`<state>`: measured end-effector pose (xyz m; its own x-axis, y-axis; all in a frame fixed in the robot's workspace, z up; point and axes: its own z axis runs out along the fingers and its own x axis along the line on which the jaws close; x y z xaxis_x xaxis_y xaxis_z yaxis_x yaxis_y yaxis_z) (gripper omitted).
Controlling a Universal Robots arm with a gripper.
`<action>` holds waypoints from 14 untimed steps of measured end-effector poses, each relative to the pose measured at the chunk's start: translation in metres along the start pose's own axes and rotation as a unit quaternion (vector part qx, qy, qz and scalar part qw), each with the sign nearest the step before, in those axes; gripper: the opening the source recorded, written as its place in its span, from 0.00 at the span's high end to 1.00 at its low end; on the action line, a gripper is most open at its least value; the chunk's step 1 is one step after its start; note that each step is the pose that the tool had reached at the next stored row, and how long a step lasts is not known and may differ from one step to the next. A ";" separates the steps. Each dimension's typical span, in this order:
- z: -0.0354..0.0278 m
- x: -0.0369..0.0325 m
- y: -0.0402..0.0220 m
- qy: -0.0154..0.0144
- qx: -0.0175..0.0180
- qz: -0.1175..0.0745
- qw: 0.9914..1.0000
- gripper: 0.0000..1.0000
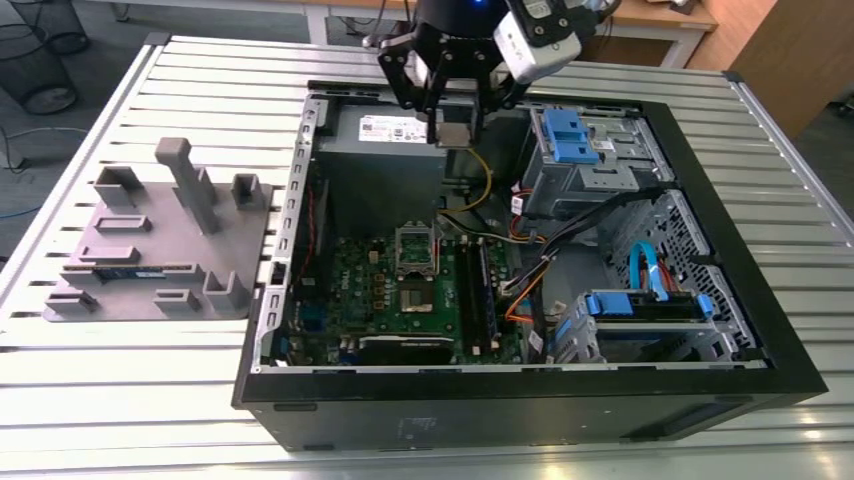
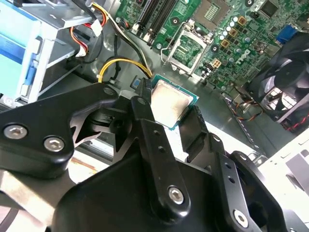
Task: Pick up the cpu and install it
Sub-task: 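Pick up the cpu and move it towards the insertion slot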
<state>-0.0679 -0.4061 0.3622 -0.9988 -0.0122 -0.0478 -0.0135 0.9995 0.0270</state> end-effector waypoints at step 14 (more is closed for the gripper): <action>0.0002 -0.0042 -0.0001 0.000 0.000 0.000 1.000 0.53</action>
<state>-0.0637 -0.4061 0.3622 -0.9988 -0.0122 -0.0478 -0.0135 0.9995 0.0270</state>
